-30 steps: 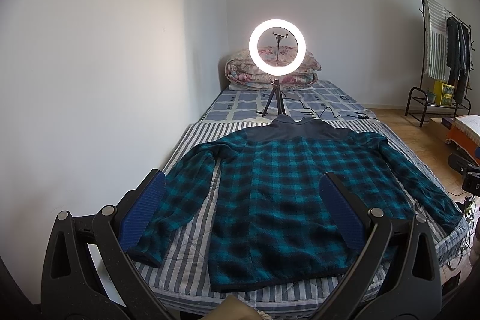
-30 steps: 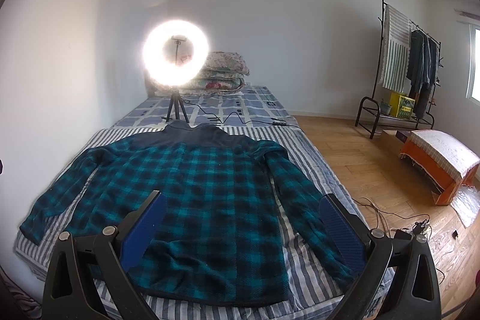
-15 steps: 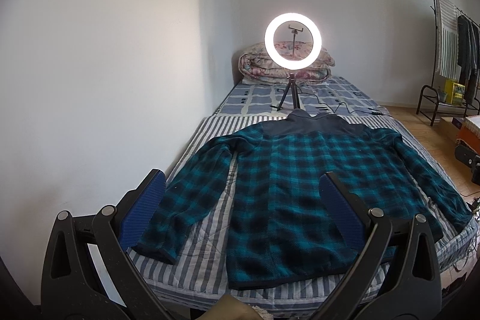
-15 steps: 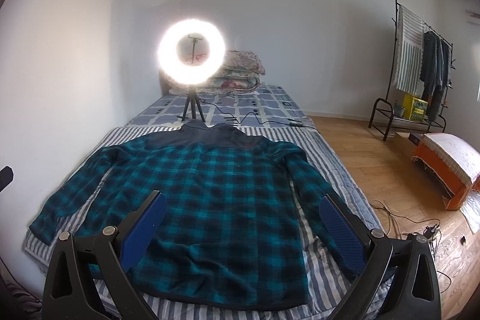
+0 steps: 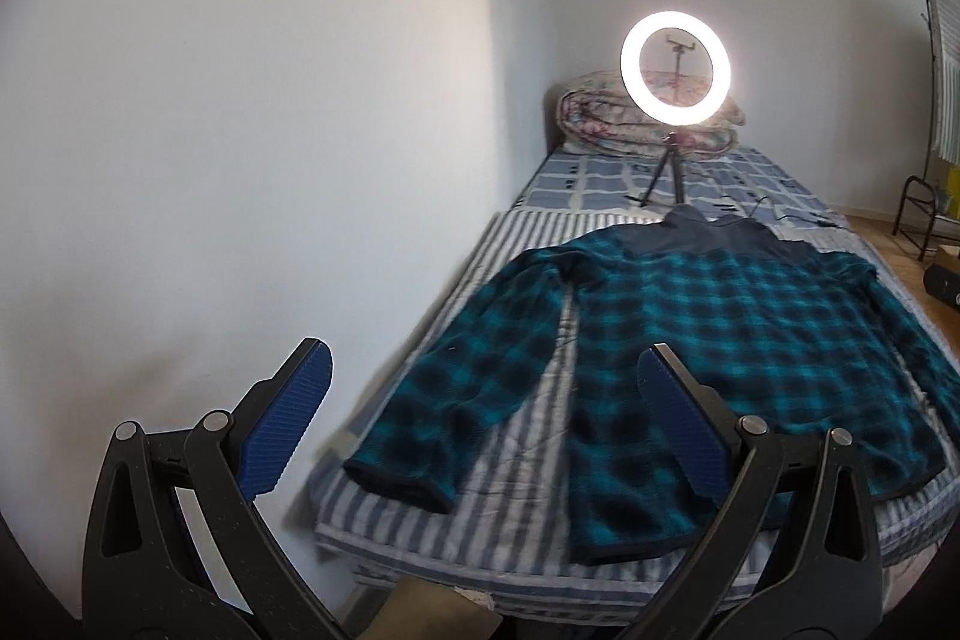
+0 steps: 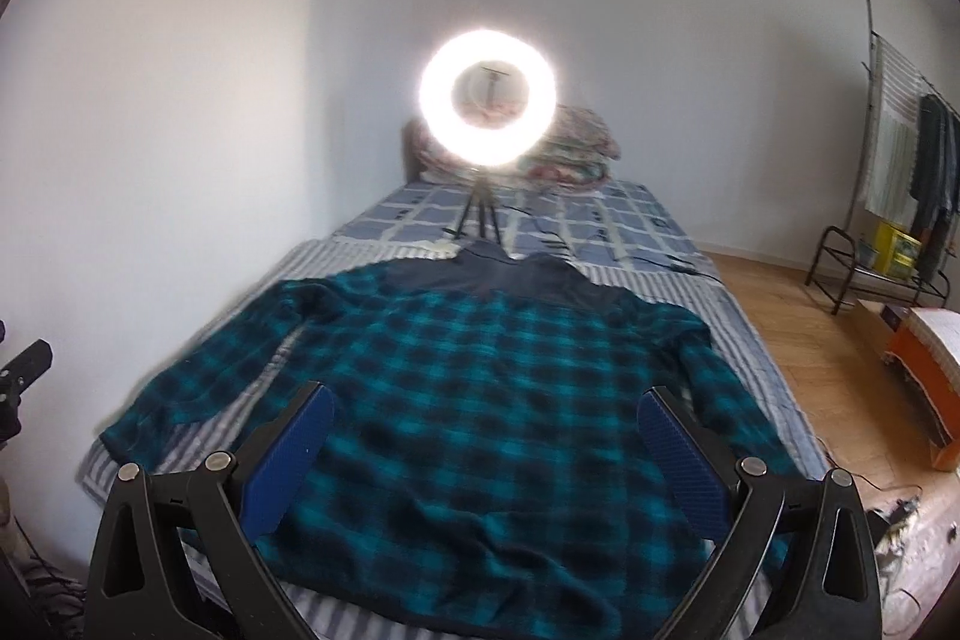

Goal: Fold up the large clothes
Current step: 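Grasp the plaid shirt's sleeve cuff with the right gripper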

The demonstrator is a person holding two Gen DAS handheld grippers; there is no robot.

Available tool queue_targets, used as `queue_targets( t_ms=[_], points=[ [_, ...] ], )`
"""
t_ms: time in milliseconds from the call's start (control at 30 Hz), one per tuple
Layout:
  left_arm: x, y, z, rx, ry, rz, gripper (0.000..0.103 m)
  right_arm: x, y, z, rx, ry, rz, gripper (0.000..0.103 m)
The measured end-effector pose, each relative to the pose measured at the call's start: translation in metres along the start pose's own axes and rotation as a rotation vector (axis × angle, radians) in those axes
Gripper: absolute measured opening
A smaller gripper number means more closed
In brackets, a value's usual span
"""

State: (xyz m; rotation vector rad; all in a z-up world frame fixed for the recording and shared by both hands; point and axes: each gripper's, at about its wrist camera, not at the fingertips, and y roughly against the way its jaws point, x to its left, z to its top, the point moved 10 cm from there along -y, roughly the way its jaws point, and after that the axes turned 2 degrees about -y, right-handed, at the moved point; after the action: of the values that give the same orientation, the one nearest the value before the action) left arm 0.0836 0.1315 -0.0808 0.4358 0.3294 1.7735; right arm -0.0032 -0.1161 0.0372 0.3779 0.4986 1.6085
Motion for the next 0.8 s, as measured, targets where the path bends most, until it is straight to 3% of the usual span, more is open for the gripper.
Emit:
queue_targets(
  t_ms=[100, 333, 400, 533, 667, 800],
  points=[
    [0.016, -0.006, -0.017, 0.024, -0.003, 0.008, 0.103, 0.032, -0.013, 0.001, 0.008, 0.022, 0.076, 0.102],
    [0.036, -0.020, -0.051, 0.062, 0.042, -0.070, 0.099, 0.123, -0.060, -0.012, 0.121, 0.097, 0.323, 0.101],
    [0.041, -0.025, -0.058, 0.082, 0.053, -0.069, 0.095, 0.150, -0.081, -0.021, 0.188, 0.089, 0.389, 0.095],
    [0.048, -0.034, -0.072, 0.127, 0.067, -0.091, 0.078, 0.200, -0.116, -0.047, 0.347, 0.061, 0.514, 0.068],
    [0.051, -0.037, -0.085, 0.165, 0.092, -0.141, 0.066, 0.246, -0.145, -0.083, 0.480, 0.040, 0.587, 0.056],
    [0.054, -0.035, -0.104, 0.200, 0.123, -0.192, 0.058, 0.288, -0.165, -0.121, 0.619, -0.006, 0.687, 0.051]
  ],
)
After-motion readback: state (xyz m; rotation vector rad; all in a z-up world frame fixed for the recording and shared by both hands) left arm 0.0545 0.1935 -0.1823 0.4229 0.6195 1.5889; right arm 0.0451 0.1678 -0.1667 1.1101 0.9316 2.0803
